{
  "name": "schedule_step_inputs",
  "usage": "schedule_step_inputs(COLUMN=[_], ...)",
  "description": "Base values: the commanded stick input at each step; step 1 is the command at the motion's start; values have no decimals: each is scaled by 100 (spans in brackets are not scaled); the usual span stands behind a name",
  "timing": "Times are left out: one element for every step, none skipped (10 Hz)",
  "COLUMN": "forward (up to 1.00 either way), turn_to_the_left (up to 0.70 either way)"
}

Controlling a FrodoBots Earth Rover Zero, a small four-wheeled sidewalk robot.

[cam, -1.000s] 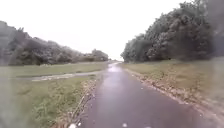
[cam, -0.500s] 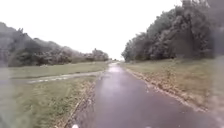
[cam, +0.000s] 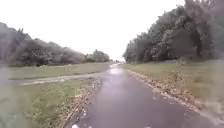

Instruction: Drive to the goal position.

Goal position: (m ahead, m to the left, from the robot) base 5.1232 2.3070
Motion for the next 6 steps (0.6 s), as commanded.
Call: schedule_step_inputs(forward=[70, 70, 70, 70, 70, 70], turn_to_the_left=[0, 0, 0, 0, 0, 0])
